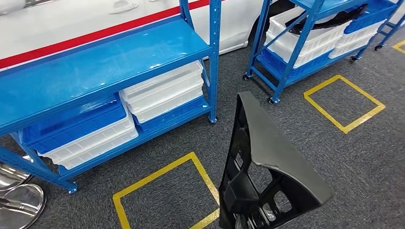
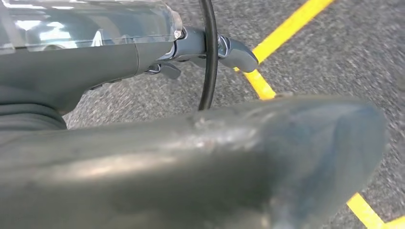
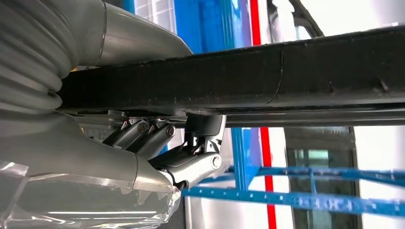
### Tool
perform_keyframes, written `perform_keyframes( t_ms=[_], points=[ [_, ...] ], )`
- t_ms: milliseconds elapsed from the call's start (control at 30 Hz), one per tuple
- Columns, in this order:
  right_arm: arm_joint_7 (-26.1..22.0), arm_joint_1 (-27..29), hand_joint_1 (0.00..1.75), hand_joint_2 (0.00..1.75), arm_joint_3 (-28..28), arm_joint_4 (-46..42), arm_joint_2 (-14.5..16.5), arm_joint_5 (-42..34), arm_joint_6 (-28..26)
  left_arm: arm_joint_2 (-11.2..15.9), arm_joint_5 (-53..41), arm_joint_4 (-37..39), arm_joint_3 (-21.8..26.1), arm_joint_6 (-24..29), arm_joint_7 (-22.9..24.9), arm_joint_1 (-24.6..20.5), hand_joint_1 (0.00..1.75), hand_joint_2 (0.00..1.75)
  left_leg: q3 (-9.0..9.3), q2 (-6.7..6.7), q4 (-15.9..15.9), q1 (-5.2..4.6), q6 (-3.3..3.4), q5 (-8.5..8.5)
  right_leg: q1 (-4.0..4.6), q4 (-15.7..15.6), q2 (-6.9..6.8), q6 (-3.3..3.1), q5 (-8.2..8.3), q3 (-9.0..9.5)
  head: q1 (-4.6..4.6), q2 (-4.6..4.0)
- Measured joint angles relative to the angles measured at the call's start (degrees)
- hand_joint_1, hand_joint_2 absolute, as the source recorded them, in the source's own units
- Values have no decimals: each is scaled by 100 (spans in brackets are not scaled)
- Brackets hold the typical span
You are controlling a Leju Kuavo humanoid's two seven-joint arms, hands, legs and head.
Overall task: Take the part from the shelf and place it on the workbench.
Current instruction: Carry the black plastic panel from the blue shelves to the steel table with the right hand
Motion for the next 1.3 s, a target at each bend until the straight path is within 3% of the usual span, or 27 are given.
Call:
perform_keyframes(
  t_ms=[33,100,167,200,267,300,333,400,433,467,533,600,633,667,700,767,833,900,933,967,1000,1067,1133,1200,1233,1300],
  points=[
    [-11,0,175,175,-8,0,8,-32,27,0,-1,0,8,-1,2,1,0,0,163,-137,-382,2,27,166,4,9,72,21,11,-7,0,0],
    [-36,2,175,175,-23,0,16,-90,82,0,-3,0,23,-1,8,3,0,0,329,-339,-821,-1,61,279,-2,18,203,86,48,-53,0,0],
    [-51,21,175,175,-40,-1,22,-132,117,-6,-5,0,35,0,15,-9,0,0,343,-264,-891,-6,93,282,-12,-8,324,179,104,-100,1,0],
    [-54,35,175,175,-48,-1,24,-139,122,-12,-8,0,38,0,17,-18,0,0,350,-192,-921,0,124,313,-13,2,281,213,104,-126,1,0],
    [-58,40,175,175,-60,-2,25,-145,137,-23,-13,0,43,-1,17,-21,0,0,353,-32,-988,14,203,382,12,275,-17,247,-88,-278,3,0],
    [-65,38,175,175,-64,-1,25,-153,155,-23,-15,0,46,-1,17,-14,0,0,345,52,-1000,2,227,398,16,572,-207,248,-275,-419,3,0],
    [-80,34,175,175,-69,-1,25,-168,187,-22,-17,0,50,-2,18,-1,0,0,328,140,-1001,-16,245,402,20,934,-314,257,-477,-584,3,0],
    [-126,42,175,175,-84,0,25,-196,291,-21,-34,0,53,-1,21,15,0,0,302,327,-993,-48,256,399,15,1440,-375,273,-666,-784,3,0],
    [-148,48,175,175,-96,0,26,-201,355,-20,-48,0,54,-1,23,14,0,0,294,414,-988,-61,258,395,16,1429,-392,272,-614,-744,3,0],
    [-161,55,175,175,-110,0,29,-195,416,-21,-62,0,54,1,30,7,0,0,295,492,-984,-71,258,390,21,1202,-424,260,-478,-587,3,0],
    [-176,64,175,175,-143,0,46,-176,504,-24,-84,0,54,10,46,-6,0,0,318,621,-969,-98,239,366,70,435,-689,188,-206,-108,3,0],
    [-186,77,175,175,-175,-2,76,-163,539,-27,-98,0,54,20,57,-10,0,0,347,732,-950,-125,195,338,132,-40,-907,99,-116,160,2,0],
    [-190,87,175,175,-189,-3,90,-162,543,-27,-103,0,54,21,59,-14,0,0,357,790,-948,-135,172,328,155,-92,-914,68,-127,170,3,0],
    [-193,104,175,175,-202,-4,101,-162,545,-27,-105,0,54,22,61,-21,0,0,374,853,-951,-139,152,321,146,-104,-829,45,-106,156,2,0],
    [-196,123,175,175,-214,-4,111,-162,546,-26,-107,0,54,22,62,-29,0,0,381,832,-935,-135,122,294,130,-125,-763,20,-86,151,2,0],
    [-197,148,175,175,-236,-4,133,-162,548,-25,-107,0,54,22,63,-31,0,0,300,550,-701,-110,53,92,84,-167,-627,-43,-35,138,1,0],
    [-197,155,175,175,-258,-4,156,-162,550,-23,-107,0,55,21,64,-12,0,0,18,217,-33,-63,-4,-298,68,-172,-483,-81,-2,110,2,0],
    [-197,175,175,175,-279,-2,168,-160,549,-22,-112,0,56,16,68,15,0,0,-252,146,601,-26,-40,-526,66,-159,-317,-85,12,89,2,0],
    [-196,195,175,175,-290,-1,171,-155,546,-21,-116,0,56,12,70,24,0,0,-274,143,655,-8,-55,-473,62,-146,-231,-80,15,85,2,0],
    [-196,220,175,175,-300,0,174,-144,539,-20,-121,0,56,7,71,29,0,0,-191,131,473,13,-67,-307,55,-127,-145,-71,14,83,2,0],
    [-196,249,175,175,-313,0,179,-127,528,-19,-128,0,56,2,70,33,0,0,-34,73,120,38,-78,-78,46,-103,-60,-55,10,79,2,0],
    [-196,302,175,175,-343,1,198,-89,509,-16,-150,0,56,-8,67,44,0,0,260,-205,-576,78,-79,209,37,-41,94,8,1,43,3,0],
    [-196,355,175,175,-374,1,217,-44,502,-15,-186,0,55,-18,69,56,0,0,339,-377,-819,72,-44,228,26,-13,227,102,26,-22,3,0],
    [-196,425,175,175,-408,1,232,12,500,-14,-223,0,50,-22,70,59,0,0,346,-261,-860,54,43,261,0,-25,334,197,69,-73,2,0],
    [-196,459,175,175,-427,1,240,38,499,-13,-239,0,48,-24,69,60,0,0,355,-184,-893,55,97,292,-1,12,272,226,43,-104,3,0],
    [-193,495,175,175,-457,3,250,78,490,-9,-270,0,45,-19,70,76,0,0,356,-18,-953,60,186,349,12,387,-38,250,-209,-292,4,0]
  ],
)
